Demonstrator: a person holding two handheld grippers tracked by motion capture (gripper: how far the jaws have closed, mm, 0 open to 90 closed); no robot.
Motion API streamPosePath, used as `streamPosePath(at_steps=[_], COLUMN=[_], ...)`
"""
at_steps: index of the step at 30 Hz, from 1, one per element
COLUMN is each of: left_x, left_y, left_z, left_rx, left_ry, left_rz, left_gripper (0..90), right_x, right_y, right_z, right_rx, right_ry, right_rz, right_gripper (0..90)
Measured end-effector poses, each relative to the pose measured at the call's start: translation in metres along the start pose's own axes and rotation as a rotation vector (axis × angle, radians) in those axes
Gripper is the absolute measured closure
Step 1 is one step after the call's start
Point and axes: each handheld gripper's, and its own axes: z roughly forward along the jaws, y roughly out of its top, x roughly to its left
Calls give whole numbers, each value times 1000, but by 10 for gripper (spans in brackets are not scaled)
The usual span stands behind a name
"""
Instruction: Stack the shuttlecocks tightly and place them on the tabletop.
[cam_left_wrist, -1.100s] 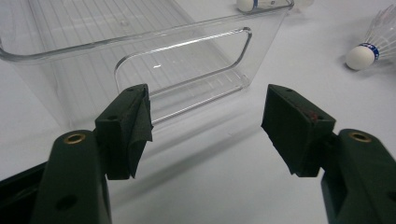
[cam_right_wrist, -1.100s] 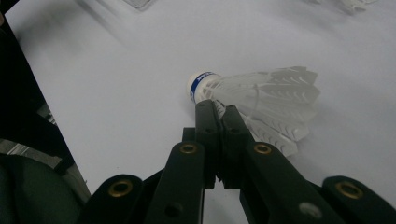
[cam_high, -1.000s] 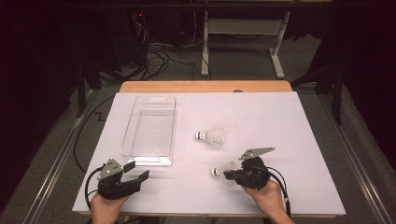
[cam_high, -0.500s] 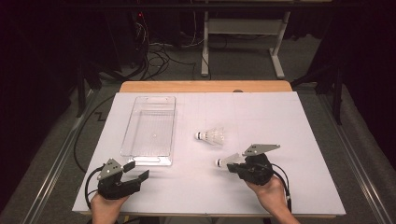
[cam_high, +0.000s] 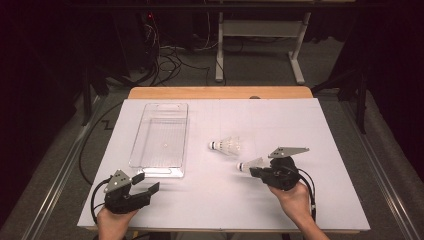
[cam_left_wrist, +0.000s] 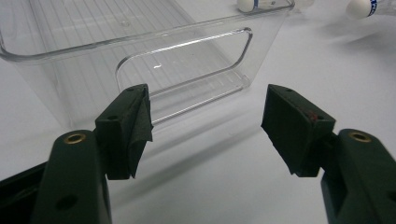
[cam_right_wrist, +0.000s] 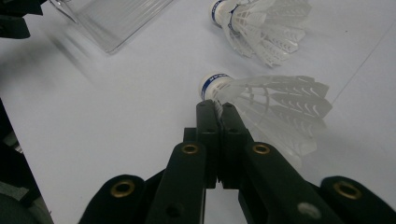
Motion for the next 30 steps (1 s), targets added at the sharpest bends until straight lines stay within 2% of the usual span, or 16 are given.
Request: streamPosePath(at_steps=[12, 30], left_x=[0, 0], left_y=[0, 0], left_z=[0, 0], left_rx=[-1, -1], left_ry=[0, 0], left_rz=[0, 0], left_gripper=[336, 336], right_x=[-11, -26], right_y=[8, 18], right_z=[-3, 4], right_rx=[-13, -21], right_ry=[-19, -38], right_rz=[24, 57], right_gripper=[900, 900])
